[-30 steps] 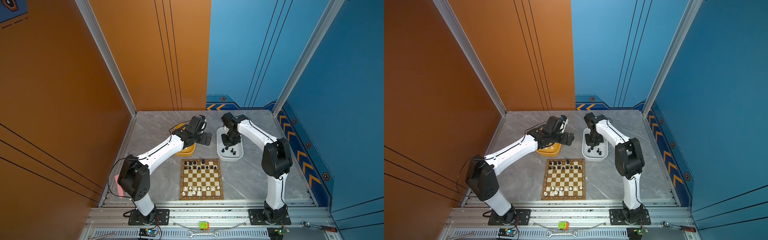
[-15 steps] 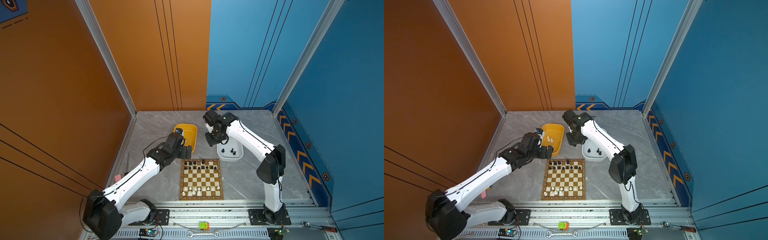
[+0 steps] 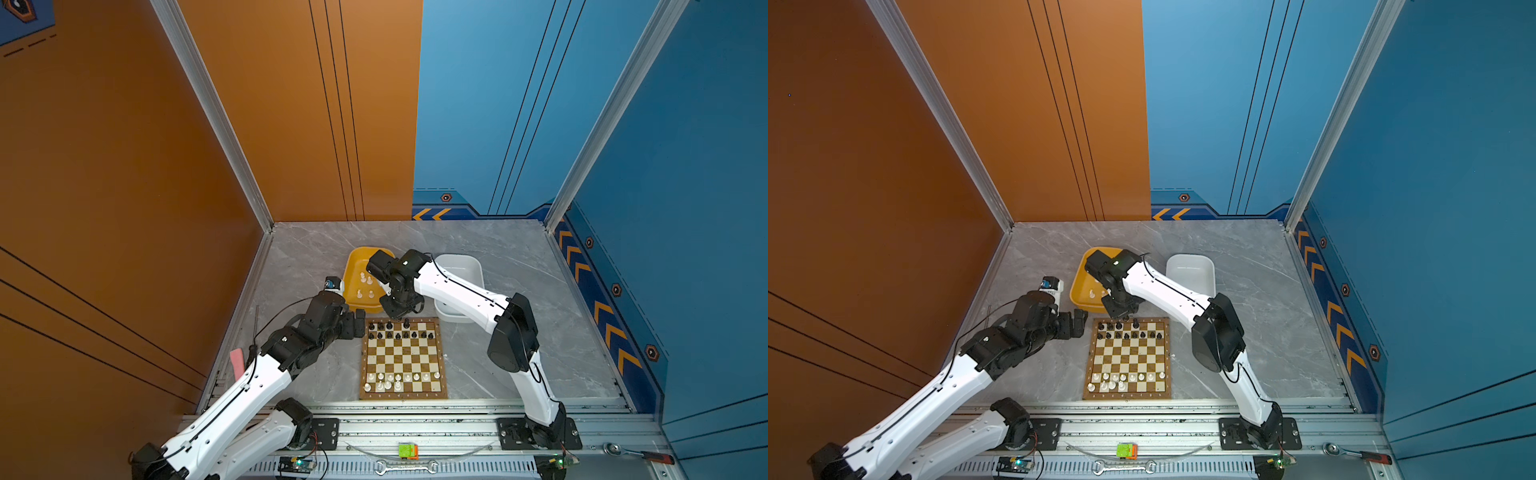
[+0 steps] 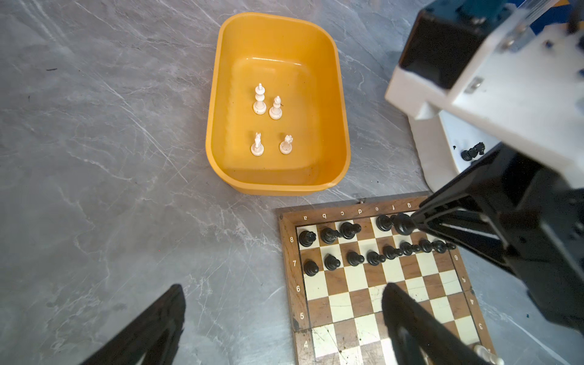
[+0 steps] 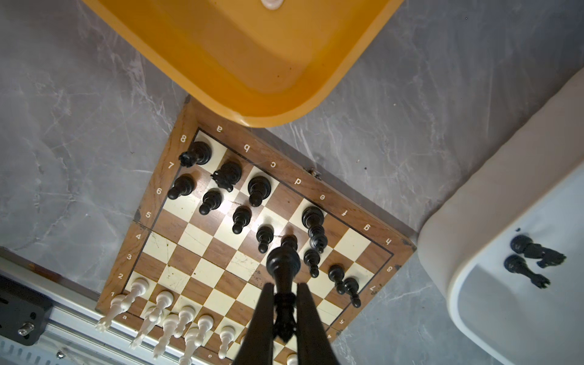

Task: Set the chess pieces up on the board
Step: 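Carry the black piece over the chessboard with right gripper while left gripper draws back, then lower the black piece onto a far-row square and open right gripper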

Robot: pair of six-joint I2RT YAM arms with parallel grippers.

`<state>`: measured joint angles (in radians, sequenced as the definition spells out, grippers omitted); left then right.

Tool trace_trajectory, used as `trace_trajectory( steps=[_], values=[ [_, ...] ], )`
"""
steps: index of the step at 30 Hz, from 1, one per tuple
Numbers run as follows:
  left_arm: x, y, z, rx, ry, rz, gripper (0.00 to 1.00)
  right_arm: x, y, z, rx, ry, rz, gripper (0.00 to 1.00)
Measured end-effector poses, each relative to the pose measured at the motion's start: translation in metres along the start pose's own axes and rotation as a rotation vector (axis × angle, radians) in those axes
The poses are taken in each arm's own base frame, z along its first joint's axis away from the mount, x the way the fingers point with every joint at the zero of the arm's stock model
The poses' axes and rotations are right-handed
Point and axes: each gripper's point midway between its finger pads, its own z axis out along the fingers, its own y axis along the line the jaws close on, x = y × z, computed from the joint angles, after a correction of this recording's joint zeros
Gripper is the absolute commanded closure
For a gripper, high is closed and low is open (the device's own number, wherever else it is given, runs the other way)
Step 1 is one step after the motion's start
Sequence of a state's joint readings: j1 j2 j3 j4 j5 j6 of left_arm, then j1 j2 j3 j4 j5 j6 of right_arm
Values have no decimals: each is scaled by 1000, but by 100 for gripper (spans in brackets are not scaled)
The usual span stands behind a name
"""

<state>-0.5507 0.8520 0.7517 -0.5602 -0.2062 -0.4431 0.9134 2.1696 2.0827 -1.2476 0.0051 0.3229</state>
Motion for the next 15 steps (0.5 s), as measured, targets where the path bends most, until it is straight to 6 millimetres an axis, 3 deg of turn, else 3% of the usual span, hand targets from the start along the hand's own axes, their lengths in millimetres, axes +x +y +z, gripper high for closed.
trace_trajectory(
  steps=[15],
  values=[
    [2,7,-12,-15,-14,-29,2,7,3,23,35,48,-21,90]
  ],
)
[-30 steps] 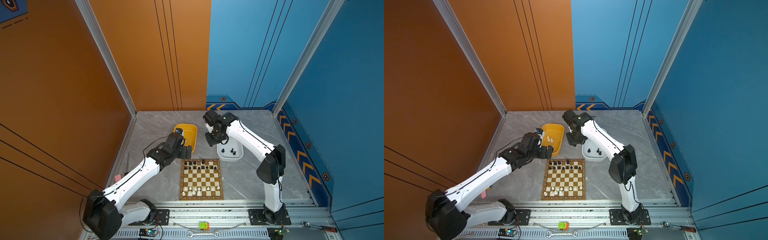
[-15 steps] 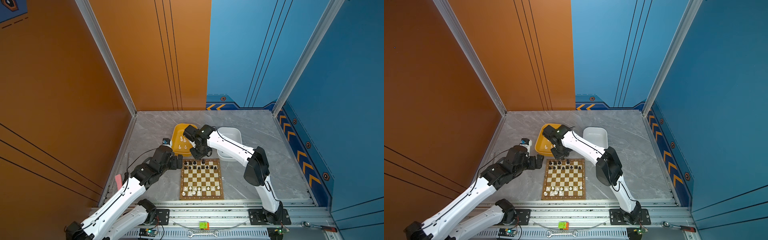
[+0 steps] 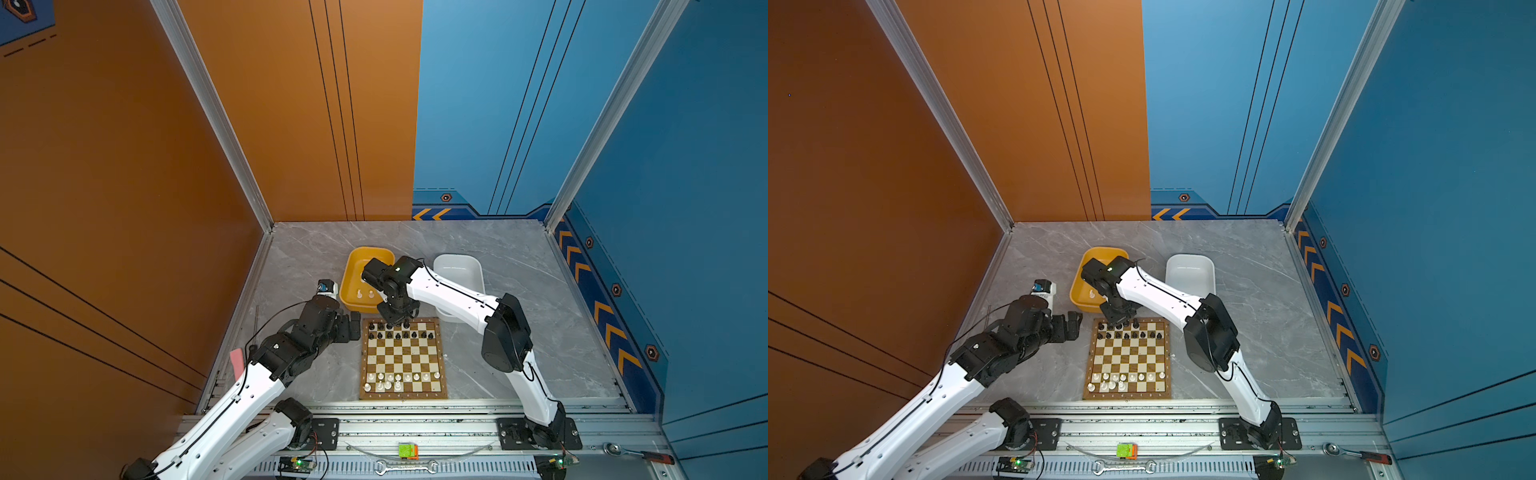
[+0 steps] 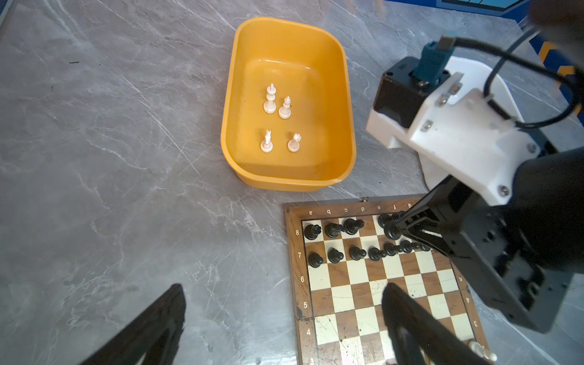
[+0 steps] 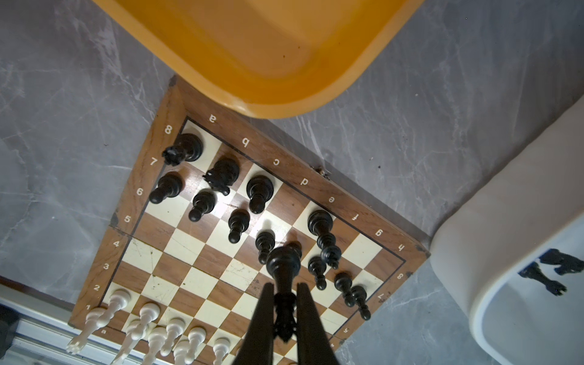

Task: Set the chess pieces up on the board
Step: 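Lower the black piece onto a far-row square and open right gripper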

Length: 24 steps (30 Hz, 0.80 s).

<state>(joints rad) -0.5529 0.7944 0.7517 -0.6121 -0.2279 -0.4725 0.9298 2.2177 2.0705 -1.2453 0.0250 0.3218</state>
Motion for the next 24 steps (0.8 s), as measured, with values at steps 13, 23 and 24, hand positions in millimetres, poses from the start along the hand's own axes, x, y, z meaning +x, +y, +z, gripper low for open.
trace_trajectory(
  steps=[13,23,24],
  values=[
    [2,3,-1,-13,5,-2,2,1,-2,30,13,43,2,90],
    [6,6,3,-39,25,6,2,-8,-18,32,-7,35,42,89],
    [6,6,4,-42,30,7,2,-8,-18,33,-7,36,44,89]
  ],
)
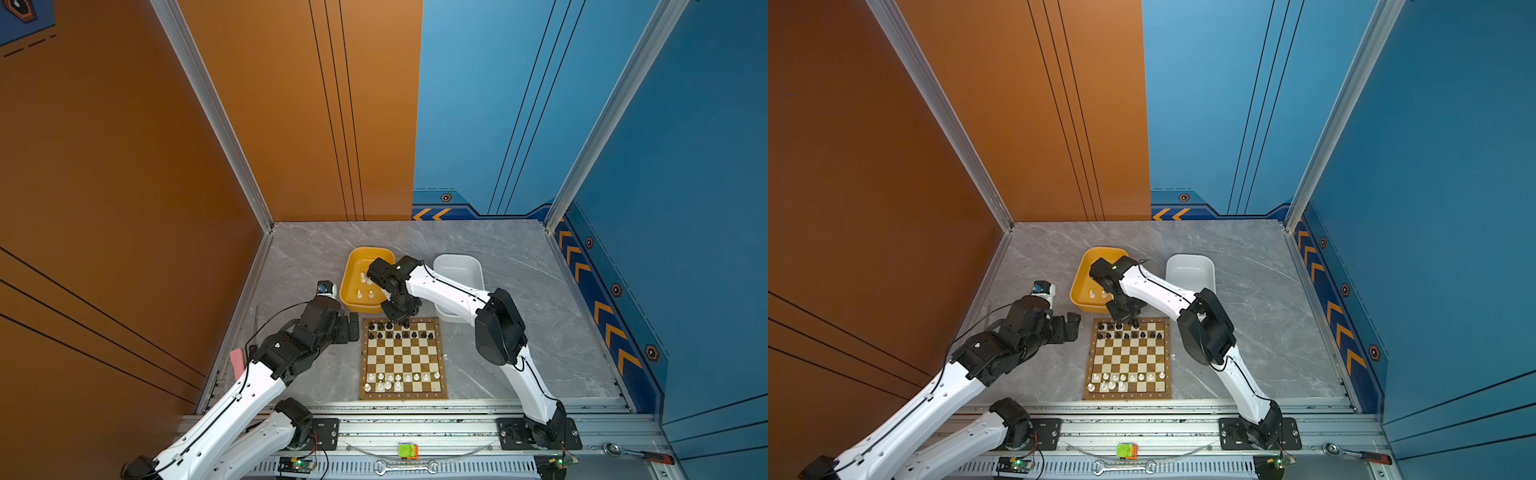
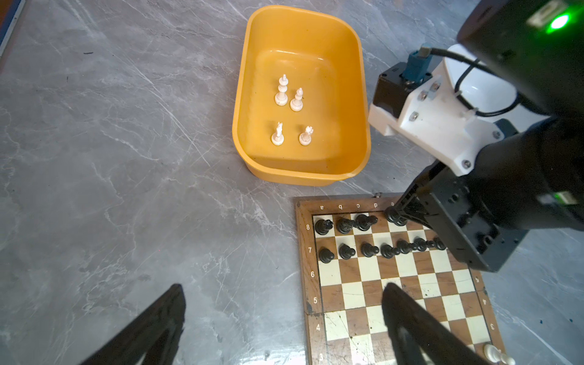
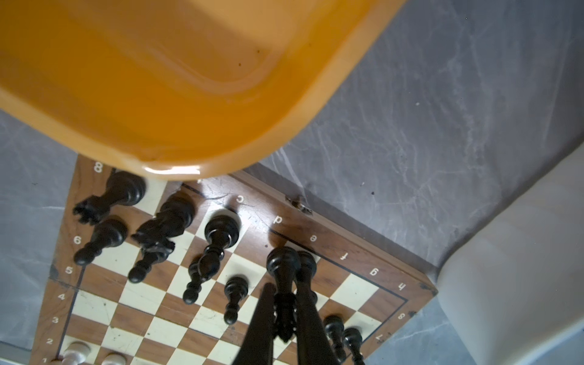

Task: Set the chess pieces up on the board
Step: 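Lower the black piece onto a far-row square and open right gripper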

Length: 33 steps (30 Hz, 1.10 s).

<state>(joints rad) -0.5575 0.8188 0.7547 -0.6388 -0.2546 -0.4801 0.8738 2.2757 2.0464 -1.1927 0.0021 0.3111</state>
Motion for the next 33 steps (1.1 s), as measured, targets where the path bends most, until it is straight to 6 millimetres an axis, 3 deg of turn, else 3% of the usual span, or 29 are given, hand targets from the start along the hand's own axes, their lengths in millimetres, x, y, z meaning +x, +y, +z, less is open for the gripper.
trace_trajectory(
  steps=[6,20,33],
  values=[
    [0,0,3,-14,12,5,2,2,5,9,-17,24,-1,89],
    [0,2,5,-25,16,7,2,-3,9,9,-30,13,-4,88],
    [1,2,7,-29,23,13,2,-4,13,9,-49,18,-4,79]
  ],
)
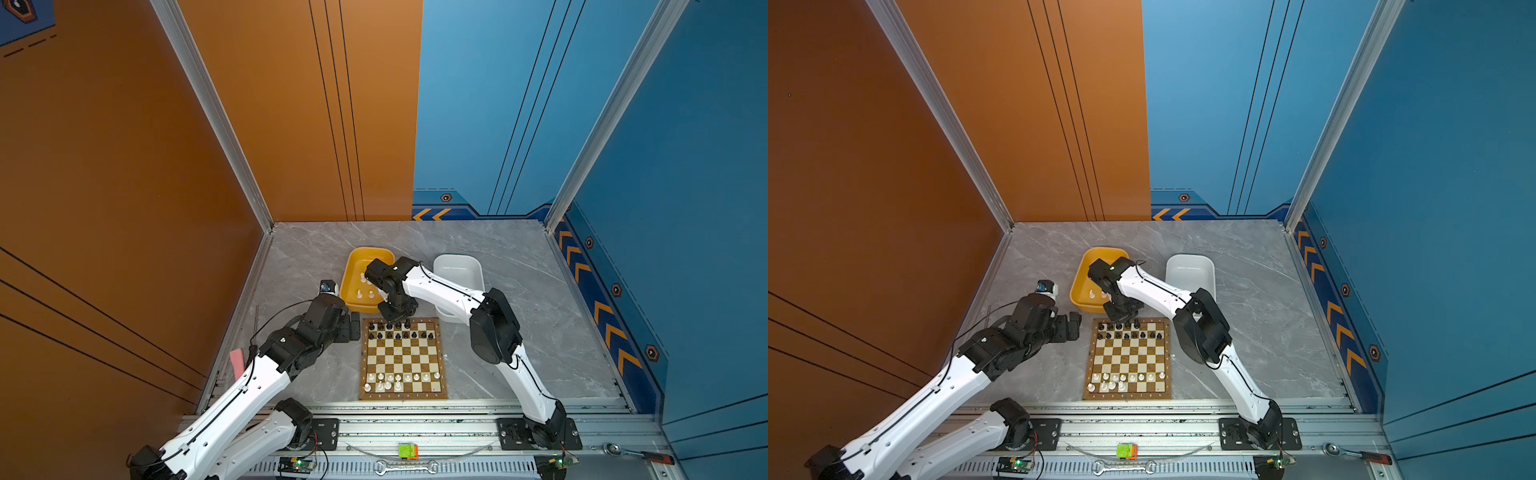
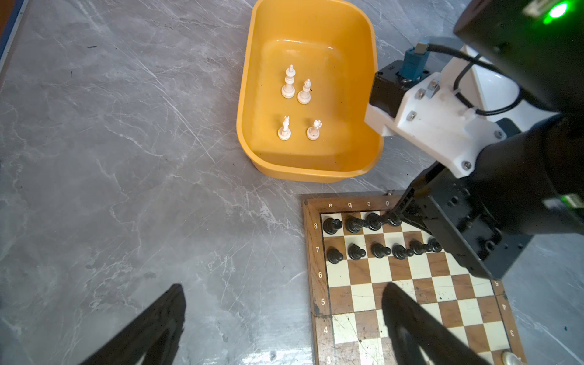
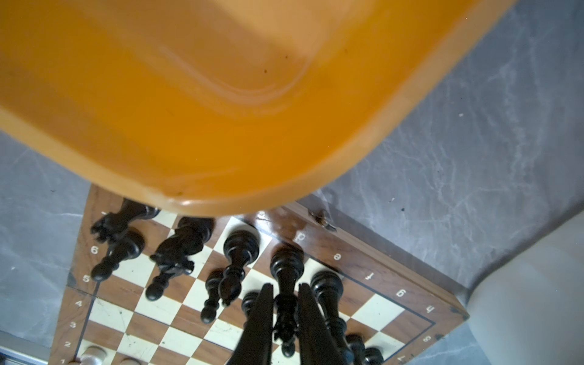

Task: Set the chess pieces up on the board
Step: 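Lower the black piece onto a far-row square and open right gripper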

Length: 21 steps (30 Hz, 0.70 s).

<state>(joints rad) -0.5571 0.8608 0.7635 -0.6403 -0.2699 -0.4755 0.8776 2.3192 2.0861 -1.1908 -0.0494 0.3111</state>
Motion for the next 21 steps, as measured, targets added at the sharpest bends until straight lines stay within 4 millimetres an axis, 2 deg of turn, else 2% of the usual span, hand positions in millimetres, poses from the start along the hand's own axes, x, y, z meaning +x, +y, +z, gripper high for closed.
trace_trajectory(
  steps=[2,6,10,16,21],
  values=[
    [0,0,0,0,0,0,2,0,0,0,-3,2,0,72],
    [0,0,0,0,0,4,2,0,0,0,-3,2,0,70],
    [-1,0,0,0,-5,4,2,-2,1,-4,-5,-7,0,69],
    [-6,0,0,4,-22,4,2,-19,6,-23,-25,-73,1,69],
    [-8,0,3,1,-24,16,2,-27,1,-31,-24,-102,13,71]
  ],
)
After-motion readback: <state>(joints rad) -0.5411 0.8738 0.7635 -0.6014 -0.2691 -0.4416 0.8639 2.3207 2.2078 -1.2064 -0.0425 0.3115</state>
